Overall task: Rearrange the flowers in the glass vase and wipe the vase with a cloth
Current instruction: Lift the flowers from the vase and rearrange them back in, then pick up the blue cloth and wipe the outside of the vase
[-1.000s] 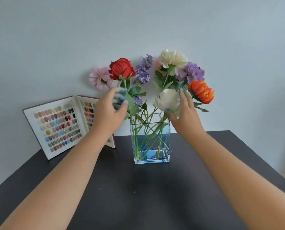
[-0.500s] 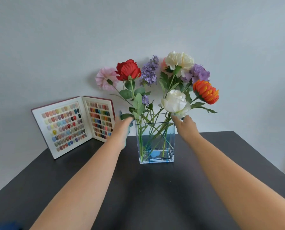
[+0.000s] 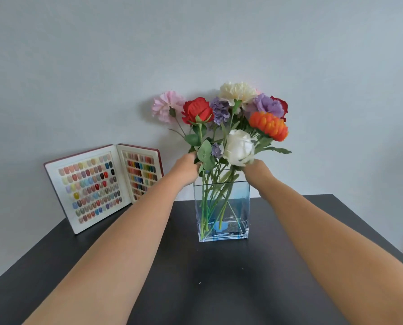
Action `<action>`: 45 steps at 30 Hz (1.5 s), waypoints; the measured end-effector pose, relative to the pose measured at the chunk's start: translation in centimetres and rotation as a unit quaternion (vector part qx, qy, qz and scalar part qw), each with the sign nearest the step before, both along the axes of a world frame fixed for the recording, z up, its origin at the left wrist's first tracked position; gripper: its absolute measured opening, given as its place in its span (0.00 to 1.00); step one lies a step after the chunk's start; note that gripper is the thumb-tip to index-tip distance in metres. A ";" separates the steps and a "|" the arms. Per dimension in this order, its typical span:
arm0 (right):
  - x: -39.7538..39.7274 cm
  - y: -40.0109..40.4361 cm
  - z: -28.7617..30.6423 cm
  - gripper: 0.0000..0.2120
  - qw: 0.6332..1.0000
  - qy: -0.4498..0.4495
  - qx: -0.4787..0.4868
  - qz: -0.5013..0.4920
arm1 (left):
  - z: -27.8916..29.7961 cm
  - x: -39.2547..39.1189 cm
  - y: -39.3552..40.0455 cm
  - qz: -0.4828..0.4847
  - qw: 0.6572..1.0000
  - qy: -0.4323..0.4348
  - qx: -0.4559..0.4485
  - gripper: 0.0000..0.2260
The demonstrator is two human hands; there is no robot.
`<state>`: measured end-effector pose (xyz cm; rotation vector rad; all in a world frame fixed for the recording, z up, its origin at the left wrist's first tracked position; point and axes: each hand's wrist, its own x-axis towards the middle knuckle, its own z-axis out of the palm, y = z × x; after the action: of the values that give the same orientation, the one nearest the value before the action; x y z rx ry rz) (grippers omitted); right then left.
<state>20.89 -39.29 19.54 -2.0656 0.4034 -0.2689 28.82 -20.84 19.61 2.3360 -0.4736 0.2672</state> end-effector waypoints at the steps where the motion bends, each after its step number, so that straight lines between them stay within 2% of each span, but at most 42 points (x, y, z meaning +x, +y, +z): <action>1: 0.2 -0.4 -0.4 0.12 1.000 0.014 -0.017 -0.022 | -0.1 0.0 0.1 0.003 1.000 -0.003 0.003 0.14; 2: 0.2 -0.8 -0.7 0.15 0.998 0.021 -0.043 -0.040 | -0.1 -0.1 0.1 0.006 1.000 -0.008 0.006 0.13; 7: -0.6 -0.9 -1.2 0.19 0.999 0.001 0.021 -0.038 | -1.1 -1.5 0.0 0.071 0.992 -0.078 0.064 0.20; 12: -2.9 0.2 -2.9 0.27 0.995 -0.015 0.067 -0.072 | -1.8 -3.8 1.0 0.067 0.995 -0.067 -0.034 0.28; 14: -4.5 1.7 -4.1 0.31 0.987 -0.057 0.084 -0.124 | -2.1 -4.8 1.9 0.057 0.994 -0.074 -0.061 0.27; 17: -7.1 5.2 -5.9 0.30 0.958 -0.189 0.133 -0.168 | -2.8 -6.8 4.2 0.037 0.993 -0.072 -0.091 0.26; 20: -9.1 9.3 -7.3 0.26 0.949 -0.288 0.091 -0.087 | -3.4 -9.7 7.4 0.020 0.993 -0.053 -0.106 0.23; 23: -9.8 13.5 -8.0 0.21 0.947 -0.316 0.018 0.053 | -4.7 -12.9 11.8 0.012 0.996 -0.041 -0.076 0.19; 26: -9.6 17.9 -8.8 0.19 0.945 -0.275 -0.010 0.176 | -6.5 -16.0 17.8 0.051 0.998 -0.026 -0.025 0.17; 30: -9.3 24.2 -10.3 0.16 0.938 -0.197 -0.037 0.283 | -8.7 -19.6 26.3 0.142 0.989 -0.004 0.029 0.14; 33: -9.3 28.9 -12.0 0.15 0.921 -0.138 -0.091 0.352 | -10.4 -22.1 31.9 0.186 0.979 -0.008 0.078 0.13; 37: -9.9 34.8 -14.6 0.19 0.888 -0.065 -0.156 0.427 | -12.9 -24.4 38.0 0.230 0.957 0.012 0.177 0.14; 40: -10.8 38.3 -16.5 0.26 0.866 -0.017 -0.215 0.451 | -14.3 -25.4 40.7 0.241 0.930 0.066 0.269 0.17; 43: -12.1 40.7 -18.0 0.33 0.836 -0.047 -0.309 0.451 | -15.3 -25.8 41.9 0.230 0.911 0.113 0.322 0.19; 45: -12.9 41.8 -18.7 0.33 0.831 -0.085 -0.328 0.441 | -15.3 -25.8 42.4 0.227 0.910 0.089 0.335 0.19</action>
<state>7.99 2.54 0.88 -2.6142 -0.8850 -0.0088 2.99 21.57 4.28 3.0989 0.1115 0.1060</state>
